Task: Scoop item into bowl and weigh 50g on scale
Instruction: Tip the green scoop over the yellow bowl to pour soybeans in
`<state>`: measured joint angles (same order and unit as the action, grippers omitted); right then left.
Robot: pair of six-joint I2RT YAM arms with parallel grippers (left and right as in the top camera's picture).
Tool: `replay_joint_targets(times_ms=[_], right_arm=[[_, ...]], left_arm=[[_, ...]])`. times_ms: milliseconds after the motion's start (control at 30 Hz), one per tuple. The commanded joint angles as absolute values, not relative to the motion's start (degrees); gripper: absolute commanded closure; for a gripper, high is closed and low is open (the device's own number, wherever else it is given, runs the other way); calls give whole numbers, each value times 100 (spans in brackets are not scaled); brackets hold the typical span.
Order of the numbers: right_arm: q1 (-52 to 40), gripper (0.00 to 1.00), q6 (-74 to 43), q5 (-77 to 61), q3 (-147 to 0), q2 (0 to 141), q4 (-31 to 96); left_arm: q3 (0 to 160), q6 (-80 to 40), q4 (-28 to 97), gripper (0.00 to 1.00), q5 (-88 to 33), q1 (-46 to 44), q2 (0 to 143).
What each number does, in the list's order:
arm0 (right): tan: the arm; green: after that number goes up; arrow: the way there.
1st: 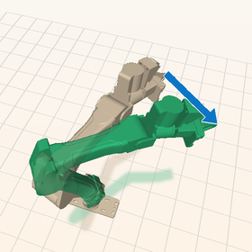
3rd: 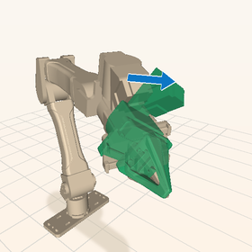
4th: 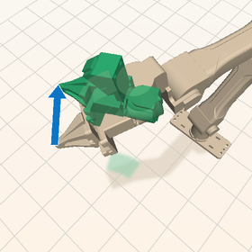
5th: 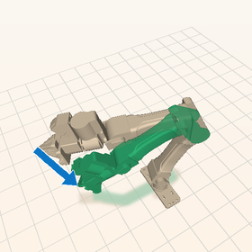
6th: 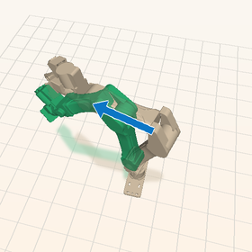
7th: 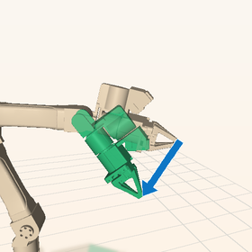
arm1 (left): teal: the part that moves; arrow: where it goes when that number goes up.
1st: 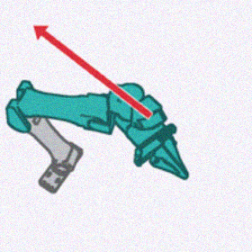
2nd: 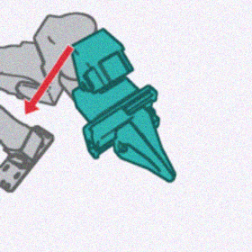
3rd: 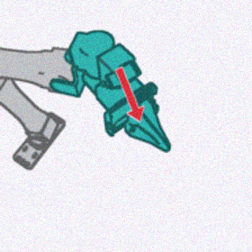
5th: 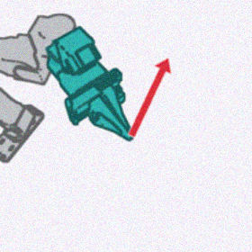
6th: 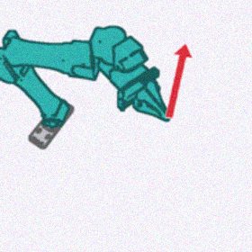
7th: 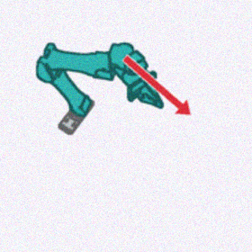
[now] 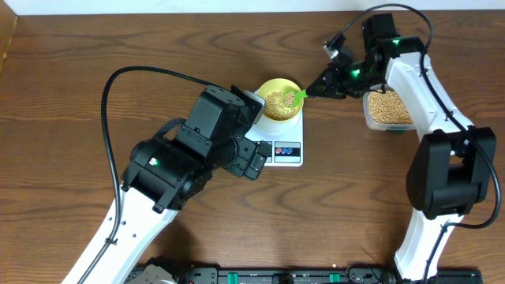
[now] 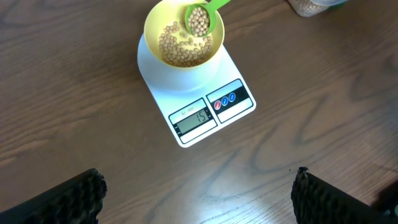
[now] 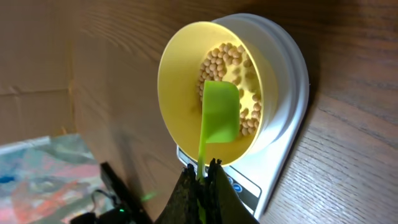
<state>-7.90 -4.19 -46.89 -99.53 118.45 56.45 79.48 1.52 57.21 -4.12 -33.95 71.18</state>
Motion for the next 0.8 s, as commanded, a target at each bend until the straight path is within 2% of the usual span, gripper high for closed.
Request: replay_joint_targets(times_ms=[0, 767], right_arm=[[-998, 99, -99, -4379, -10353, 11850, 5819], [-1868, 99, 491, -2324, -11690, 11850, 6908]], left_arm=[[8075, 189, 5739, 2, -342, -3382, 7105], [8075, 189, 5739, 2, -342, -3382, 7105]])
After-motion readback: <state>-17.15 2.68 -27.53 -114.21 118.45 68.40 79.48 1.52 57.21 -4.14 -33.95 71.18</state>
